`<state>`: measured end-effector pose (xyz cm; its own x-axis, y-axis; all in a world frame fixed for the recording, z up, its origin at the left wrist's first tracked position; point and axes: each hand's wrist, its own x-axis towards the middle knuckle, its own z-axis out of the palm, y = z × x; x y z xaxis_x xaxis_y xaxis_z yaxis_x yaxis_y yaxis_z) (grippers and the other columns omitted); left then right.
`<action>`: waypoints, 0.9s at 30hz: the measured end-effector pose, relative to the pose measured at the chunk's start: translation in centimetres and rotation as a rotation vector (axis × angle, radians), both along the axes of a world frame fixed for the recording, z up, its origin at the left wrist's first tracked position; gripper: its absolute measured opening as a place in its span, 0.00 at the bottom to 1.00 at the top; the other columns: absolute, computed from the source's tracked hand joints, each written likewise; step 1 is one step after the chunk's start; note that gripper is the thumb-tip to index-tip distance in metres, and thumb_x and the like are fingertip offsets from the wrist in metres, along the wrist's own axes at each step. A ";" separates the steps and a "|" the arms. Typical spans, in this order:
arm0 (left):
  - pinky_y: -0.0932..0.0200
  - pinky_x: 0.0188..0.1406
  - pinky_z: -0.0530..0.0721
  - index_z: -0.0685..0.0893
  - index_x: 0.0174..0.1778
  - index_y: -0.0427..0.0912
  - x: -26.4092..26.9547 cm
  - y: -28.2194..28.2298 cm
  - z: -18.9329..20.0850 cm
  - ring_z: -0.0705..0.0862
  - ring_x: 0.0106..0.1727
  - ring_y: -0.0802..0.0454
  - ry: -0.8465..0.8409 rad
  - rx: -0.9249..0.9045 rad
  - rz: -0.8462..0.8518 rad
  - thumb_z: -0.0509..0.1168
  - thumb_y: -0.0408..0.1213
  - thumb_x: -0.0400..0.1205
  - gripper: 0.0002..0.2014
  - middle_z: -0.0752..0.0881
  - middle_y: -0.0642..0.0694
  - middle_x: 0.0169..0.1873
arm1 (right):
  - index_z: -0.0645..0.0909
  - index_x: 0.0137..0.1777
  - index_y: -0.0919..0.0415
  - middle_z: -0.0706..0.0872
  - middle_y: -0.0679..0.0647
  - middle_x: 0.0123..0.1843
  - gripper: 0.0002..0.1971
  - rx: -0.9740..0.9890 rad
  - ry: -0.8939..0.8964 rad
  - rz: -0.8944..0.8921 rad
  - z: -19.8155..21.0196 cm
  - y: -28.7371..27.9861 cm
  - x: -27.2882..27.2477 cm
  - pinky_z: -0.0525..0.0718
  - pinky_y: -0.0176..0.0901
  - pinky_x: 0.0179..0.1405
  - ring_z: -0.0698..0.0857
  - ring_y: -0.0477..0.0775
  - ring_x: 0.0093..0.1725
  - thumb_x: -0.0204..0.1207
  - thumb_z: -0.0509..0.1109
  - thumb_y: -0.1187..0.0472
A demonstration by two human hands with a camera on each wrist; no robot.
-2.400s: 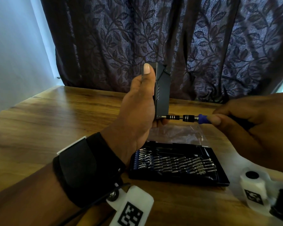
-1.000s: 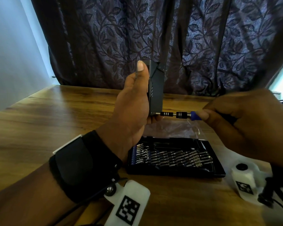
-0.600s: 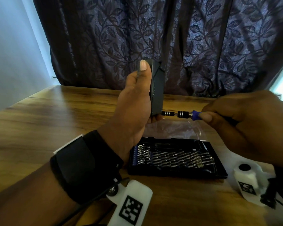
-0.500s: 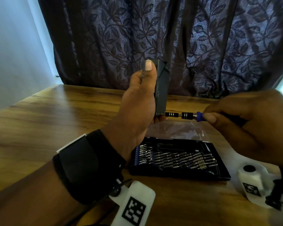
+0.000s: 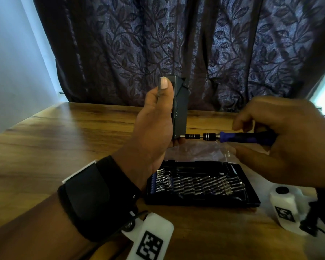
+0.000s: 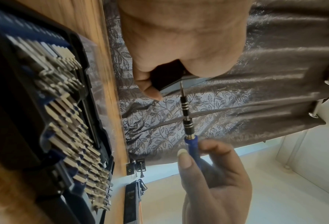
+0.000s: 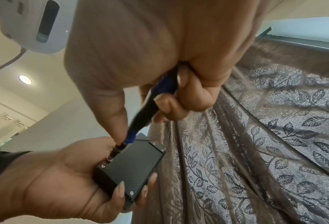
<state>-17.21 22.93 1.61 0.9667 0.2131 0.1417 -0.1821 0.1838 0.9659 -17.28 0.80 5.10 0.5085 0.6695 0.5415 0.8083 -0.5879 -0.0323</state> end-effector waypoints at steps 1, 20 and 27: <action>0.41 0.42 0.88 0.80 0.66 0.56 0.1 0.0 0.0 0.86 0.43 0.44 0.003 0.003 0.008 0.52 0.69 0.85 0.25 0.87 0.42 0.48 | 0.86 0.46 0.51 0.80 0.33 0.41 0.11 0.032 -0.001 -0.004 -0.5 0.2 0.1 0.73 0.23 0.36 0.79 0.31 0.39 0.69 0.83 0.51; 0.47 0.33 0.90 0.82 0.72 0.49 -0.1 0.7 0.4 0.87 0.50 0.39 0.026 -0.131 -0.017 0.53 0.63 0.90 0.26 0.88 0.33 0.55 | 0.91 0.48 0.54 0.81 0.41 0.35 0.13 0.063 -0.068 0.085 -1.5 -0.4 2.1 0.70 0.25 0.35 0.77 0.38 0.34 0.85 0.68 0.48; 0.48 0.34 0.89 0.81 0.74 0.43 -0.1 1.3 0.7 0.85 0.53 0.41 -0.042 -0.264 -0.128 0.67 0.55 0.79 0.30 0.84 0.40 0.56 | 0.92 0.51 0.53 0.88 0.43 0.39 0.13 0.217 -0.014 0.086 -1.7 -1.5 3.5 0.74 0.25 0.37 0.84 0.38 0.38 0.85 0.68 0.48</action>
